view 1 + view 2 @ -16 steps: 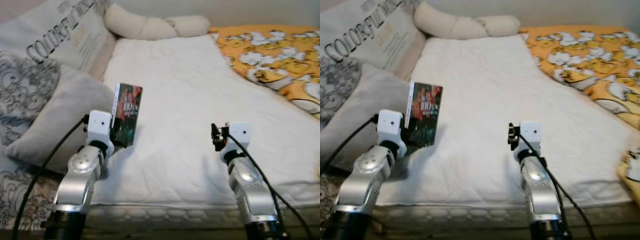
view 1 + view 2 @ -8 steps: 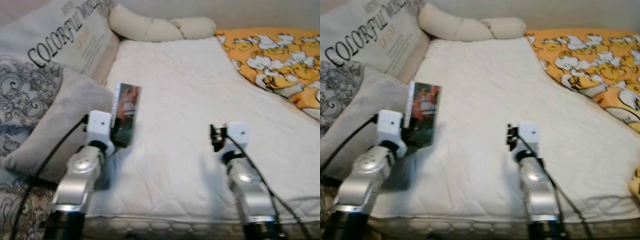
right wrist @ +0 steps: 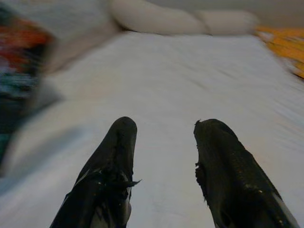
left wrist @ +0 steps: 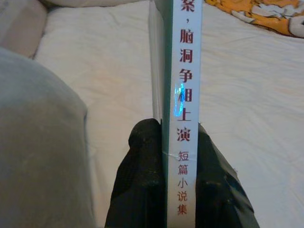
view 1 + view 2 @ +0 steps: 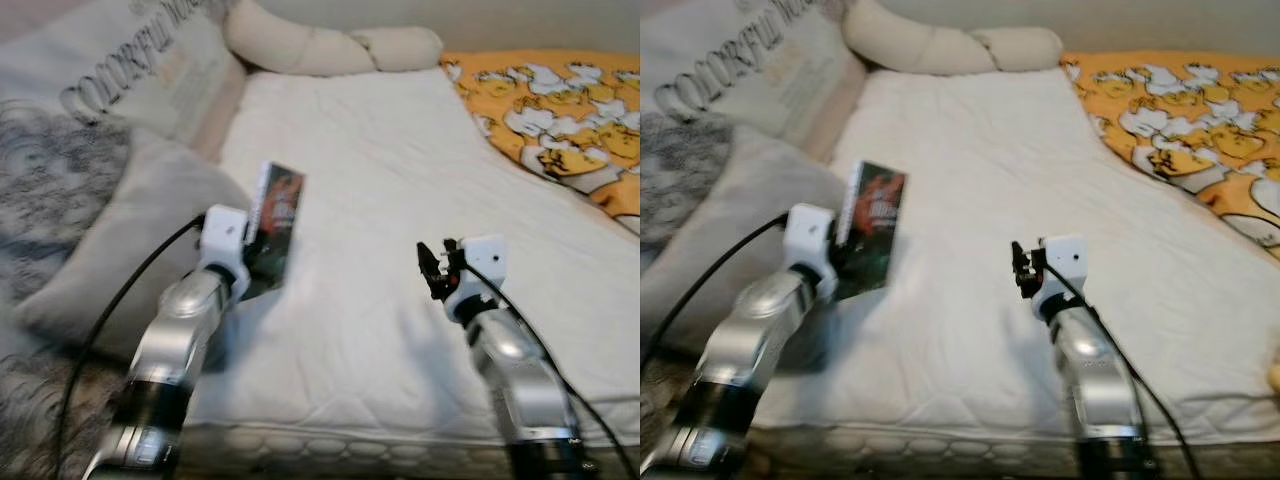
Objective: Clean up the room
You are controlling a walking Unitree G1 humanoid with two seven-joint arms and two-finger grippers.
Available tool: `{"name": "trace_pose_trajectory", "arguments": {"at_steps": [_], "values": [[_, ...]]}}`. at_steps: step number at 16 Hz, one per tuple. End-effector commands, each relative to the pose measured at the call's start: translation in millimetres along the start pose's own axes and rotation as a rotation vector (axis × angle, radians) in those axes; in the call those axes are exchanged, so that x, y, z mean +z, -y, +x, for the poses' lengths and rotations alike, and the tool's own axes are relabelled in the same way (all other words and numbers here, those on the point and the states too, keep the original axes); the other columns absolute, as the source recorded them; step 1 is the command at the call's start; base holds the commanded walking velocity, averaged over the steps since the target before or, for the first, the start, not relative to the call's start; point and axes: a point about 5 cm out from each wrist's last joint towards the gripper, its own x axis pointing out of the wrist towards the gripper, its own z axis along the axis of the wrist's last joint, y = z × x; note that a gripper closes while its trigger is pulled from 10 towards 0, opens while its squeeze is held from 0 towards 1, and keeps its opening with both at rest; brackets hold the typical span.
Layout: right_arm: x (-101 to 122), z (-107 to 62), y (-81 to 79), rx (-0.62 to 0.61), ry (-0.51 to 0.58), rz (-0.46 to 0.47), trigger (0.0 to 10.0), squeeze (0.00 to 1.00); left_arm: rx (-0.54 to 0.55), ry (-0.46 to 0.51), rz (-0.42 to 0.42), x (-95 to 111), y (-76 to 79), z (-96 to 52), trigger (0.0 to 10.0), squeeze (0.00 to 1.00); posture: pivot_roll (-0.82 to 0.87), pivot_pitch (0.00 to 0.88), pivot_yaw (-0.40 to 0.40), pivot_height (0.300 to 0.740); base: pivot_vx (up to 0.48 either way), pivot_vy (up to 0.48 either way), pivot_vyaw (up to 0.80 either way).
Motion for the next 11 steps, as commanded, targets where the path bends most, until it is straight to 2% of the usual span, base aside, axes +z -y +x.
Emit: {"name": "trace_pose_trajectory", "arguments": {"at_steps": [1, 3, 4, 5, 6, 7, 11], "values": [[3.7, -2.3, 0.7, 0.04, 0.006, 0.015, 10.0, 0.0, -0.011, 0.036, -0.003, 10.8, -1.8, 3.8, 10.0, 0.0, -0.06, 0.0, 0.05, 0.74, 0.0, 0.0, 0.0], [8.1, -8.3, 9.0, 0.139, -0.009, -0.016, 10.0, 0.0, -0.089, 0.025, -0.087, 13.5, 3.9, 17.7, 10.0, 0.0, -0.08, 0.0, 0.057, 0.74, 0.0, 0.0, 0.0], [12.0, -13.2, 14.2, 0.233, -0.032, -0.051, 10.0, 0.0, -0.191, 0.005, -0.159, 16.5, 12.0, 27.4, 10.0, 0.0, -0.09, 0.0, 0.066, 0.74, 0.0, 0.0, 0.0], [13.2, -14.7, 13.8, 0.267, -0.035, -0.065, 10.0, 0.0, -0.219, -0.001, -0.178, 16.9, 14.1, 29.1, 10.0, 0.0, -0.1, 0.0, 0.07, 0.74, 0.0, 0.0, 0.0], [15.1, -21.9, 15.1, 0.381, -0.071, -0.091, 10.0, 0.0, -0.284, -0.045, -0.281, 14.9, 19.1, 36.9, 10.0, 0.0, -0.11, 0.0, 0.077, 0.74, 0.0, 0.0, 0.0], [16.1, -24.9, 16.7, 0.414, -0.087, -0.092, 10.0, 0.0, -0.304, -0.067, -0.342, 13.8, 21.2, 39.8, 10.0, 0.0, -0.12, 0.0, 0.081, 0.74, 0.0, 0.0, 0.0], [19.0, -37.3, 22.5, 0.499, -0.151, -0.104, 10.0, 0.0, -0.305, -0.188, -0.407, -1.5, 27.2, 47.8, 10.0, 0.0, -0.15, 0.0, 0.095, 0.74, 0.0, 0.0, 0.0]]}}
